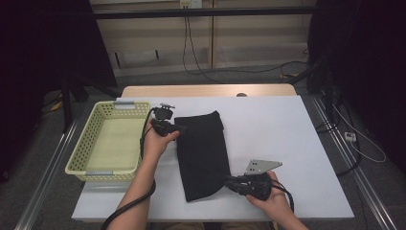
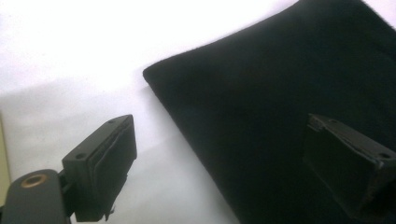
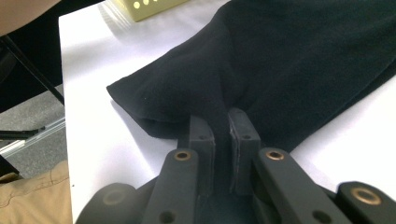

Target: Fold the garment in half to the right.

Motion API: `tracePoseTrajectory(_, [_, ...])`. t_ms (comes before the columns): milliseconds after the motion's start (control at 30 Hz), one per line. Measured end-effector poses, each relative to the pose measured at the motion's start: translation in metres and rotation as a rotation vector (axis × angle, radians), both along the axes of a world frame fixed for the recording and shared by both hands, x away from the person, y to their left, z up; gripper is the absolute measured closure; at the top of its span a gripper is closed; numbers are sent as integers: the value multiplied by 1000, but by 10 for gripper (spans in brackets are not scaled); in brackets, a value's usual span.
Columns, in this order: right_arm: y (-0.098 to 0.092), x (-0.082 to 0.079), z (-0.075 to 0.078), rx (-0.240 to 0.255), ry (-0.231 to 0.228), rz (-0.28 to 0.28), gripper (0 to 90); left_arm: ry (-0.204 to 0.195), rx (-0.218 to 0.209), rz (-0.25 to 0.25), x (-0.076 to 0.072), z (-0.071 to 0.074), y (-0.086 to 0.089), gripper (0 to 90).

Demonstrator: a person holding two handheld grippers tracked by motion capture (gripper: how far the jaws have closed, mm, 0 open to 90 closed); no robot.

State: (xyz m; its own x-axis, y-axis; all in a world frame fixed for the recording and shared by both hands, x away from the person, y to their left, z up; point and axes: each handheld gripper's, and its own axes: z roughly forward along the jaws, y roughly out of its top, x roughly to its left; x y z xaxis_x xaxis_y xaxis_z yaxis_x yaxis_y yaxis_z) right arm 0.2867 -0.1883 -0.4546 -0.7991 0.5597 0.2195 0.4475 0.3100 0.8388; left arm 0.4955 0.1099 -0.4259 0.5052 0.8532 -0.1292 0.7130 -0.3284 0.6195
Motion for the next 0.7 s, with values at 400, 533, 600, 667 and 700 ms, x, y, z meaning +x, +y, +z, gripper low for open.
tracePoseTrajectory(400, [-1,0,0,-1,-4,-3,826,26,19,8,13,-16,0,157])
tracePoseTrajectory(533, [-2,0,-1,-1,-4,-5,825,49,21,17,15,-20,-1,171])
tracePoseTrajectory(600, [-2,-1,-1,0,-2,-6,825,47,28,7,16,-22,-3,194])
tracePoseTrajectory(667, [-2,0,-2,1,-3,-6,825,52,33,4,17,-22,-5,187])
tracePoseTrajectory(700, [-2,0,-2,0,-3,-5,824,52,34,6,17,-22,-6,182])
